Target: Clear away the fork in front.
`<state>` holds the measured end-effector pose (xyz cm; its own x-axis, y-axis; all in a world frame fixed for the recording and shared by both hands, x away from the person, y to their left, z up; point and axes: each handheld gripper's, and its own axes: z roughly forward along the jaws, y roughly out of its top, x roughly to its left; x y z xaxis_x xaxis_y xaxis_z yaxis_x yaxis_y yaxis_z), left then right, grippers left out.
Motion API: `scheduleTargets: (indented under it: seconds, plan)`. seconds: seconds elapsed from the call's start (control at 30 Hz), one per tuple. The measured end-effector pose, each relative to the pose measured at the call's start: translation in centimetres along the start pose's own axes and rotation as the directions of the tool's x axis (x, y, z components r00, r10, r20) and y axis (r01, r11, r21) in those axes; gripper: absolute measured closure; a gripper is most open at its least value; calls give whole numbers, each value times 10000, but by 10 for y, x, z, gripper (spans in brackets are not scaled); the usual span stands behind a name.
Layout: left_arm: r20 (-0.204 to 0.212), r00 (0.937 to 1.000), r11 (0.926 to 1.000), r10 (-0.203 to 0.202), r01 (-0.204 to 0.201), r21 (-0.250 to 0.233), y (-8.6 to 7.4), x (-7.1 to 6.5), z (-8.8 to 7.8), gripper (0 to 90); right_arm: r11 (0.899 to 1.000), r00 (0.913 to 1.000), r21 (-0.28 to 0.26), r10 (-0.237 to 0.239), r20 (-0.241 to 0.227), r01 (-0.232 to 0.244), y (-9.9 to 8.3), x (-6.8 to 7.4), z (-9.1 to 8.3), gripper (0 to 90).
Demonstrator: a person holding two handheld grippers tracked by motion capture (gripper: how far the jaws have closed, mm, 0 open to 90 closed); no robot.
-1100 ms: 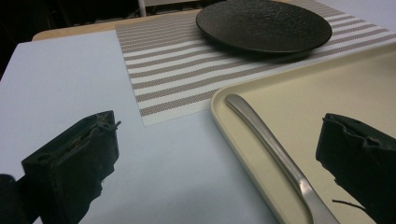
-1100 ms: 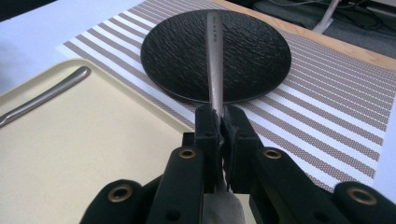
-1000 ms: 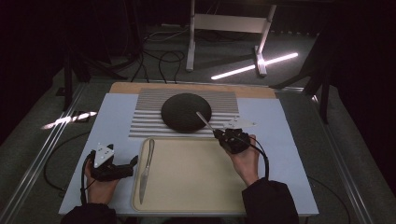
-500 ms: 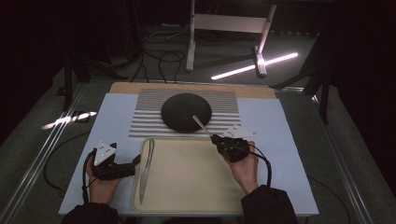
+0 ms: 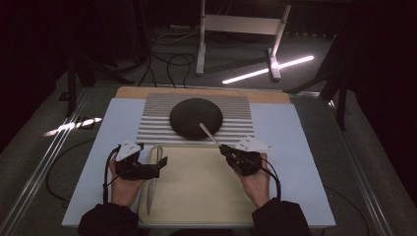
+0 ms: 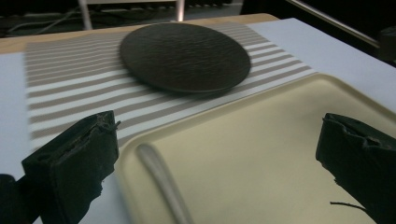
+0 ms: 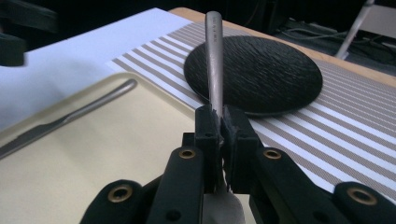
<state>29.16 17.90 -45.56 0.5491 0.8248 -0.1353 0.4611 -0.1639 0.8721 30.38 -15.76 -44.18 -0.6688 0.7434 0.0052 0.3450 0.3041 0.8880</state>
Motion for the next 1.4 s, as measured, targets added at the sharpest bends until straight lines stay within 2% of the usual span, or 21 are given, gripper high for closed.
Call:
scheduleTargets:
  seconds: [0.13, 0.27, 0.3, 0.33, 0.5, 0.6, 0.73, 0.8, 0.87, 0.9, 0.97, 1.03, 1.1, 1.17, 1.2, 1.23, 1.27, 1.3, 1.33, 1.37, 1.4]
  plan:
    - [522, 9986, 9999, -69, 64, 82, 11, -9, 14, 3, 9997, 9998, -188, -160, -136, 157, 3, 8, -1, 860]
    - [1140, 9931, 9996, -284, 283, 27, 22, -18, 24, 40, 9989, 9991, -365, -312, -297, 301, 5, 15, -1, 859]
    - [1140, 9931, 9996, -284, 283, 27, 22, -18, 24, 55, 9989, 9991, -365, -312, -297, 301, 5, 15, -1, 859]
    - [1498, 9877, 9989, -455, 469, -56, 26, -21, 28, 55, 9986, 9988, -405, -347, -339, 334, 5, 17, -1, 860]
    - [2116, 9727, 9945, -951, 1023, -234, 35, -31, 38, 253, 9961, 9967, -649, -630, -505, 597, 5, 28, 1, 859]
    - [2576, 9581, 9900, -1254, 1379, -309, 38, -36, 43, 378, 9938, 9951, -843, -781, -599, 730, 5, 33, 2, 859]
    - [2908, 9475, 9880, -1331, 1501, -367, 41, -44, 48, 504, 9907, 9934, -1012, -975, -610, 910, 5, 41, 4, 859]
    - [2926, 9469, 9879, -1335, 1507, -370, 43, -47, 50, 545, 9902, 9933, -1058, -980, -619, 911, 5, 43, 5, 859]
    - [3089, 9411, 9868, -1379, 1573, -388, 43, -49, 51, 587, 9891, 9929, -1125, -1019, -608, 946, 4, 45, 6, 859]
    - [3089, 9411, 9868, -1379, 1573, -388, 43, -49, 51, 616, 9891, 9929, -1125, -1019, -608, 946, 4, 45, 6, 859]
    - [3325, 9314, 9841, -1482, 1720, -433, 43, -51, 52, 657, 9869, 9922, -1239, -1109, -568, 1033, 3, 47, 6, 860]
    - [3448, 9257, 9825, -1552, 1811, -438, 43, -52, 53, 701, 9863, 9919, -1282, -1125, -585, 1043, 3, 49, 6, 860]
    - [3641, 9170, 9804, -1629, 1917, -444, 44, -52, 53, 741, 9847, 9909, -1341, -1205, -602, 1116, 2, 51, 7, 860]
    - [3932, 9023, 9765, -1767, 2108, -451, 44, -52, 53, 790, 9840, 9907, -1333, -1262, -514, 1185, 2, 53, 7, 860]
    - [4136, 8913, 9738, -1859, 2232, -434, 44, -52, 53, 821, 9840, 9909, -1339, -1249, -504, 1172, 2, 53, 8, 860]
    - [4212, 8870, 9729, -1894, 2274, -415, 44, -53, 53, 855, 9839, 9906, -1351, -1255, -542, 1172, 1, 52, 9, 861]
    - [3891, 9037, 9766, -1788, 2110, -412, 45, -55, 52, 865, 9860, 9911, -1268, -1170, -629, 1084, 1, 52, 11, 896]
    - [3986, 8978, 9758, -1872, 2167, -299, 45, -54, 53, 870, 9865, 9907, -1245, -1157, -720, 1061, 1, 52, 12, 893]
    - [3945, 8995, 9762, -1879, 2153, -259, 45, -54, 53, 871, 9872, 9903, -1225, -1126, -813, 1022, 1, 52, 12, 831]
    - [3769, 9073, 9772, -1862, 2110, -251, 46, -54, 53, 871, 9878, 9889, -1138, -1169, -917, 1062, 1, 52, 13, 779]
    - [3684, 9100, 9771, -1905, 2121, -187, 46, -53, 52, 872, 9882, 9882, -1014, -1240, -901, 1148, 0, 53, 14, 744]
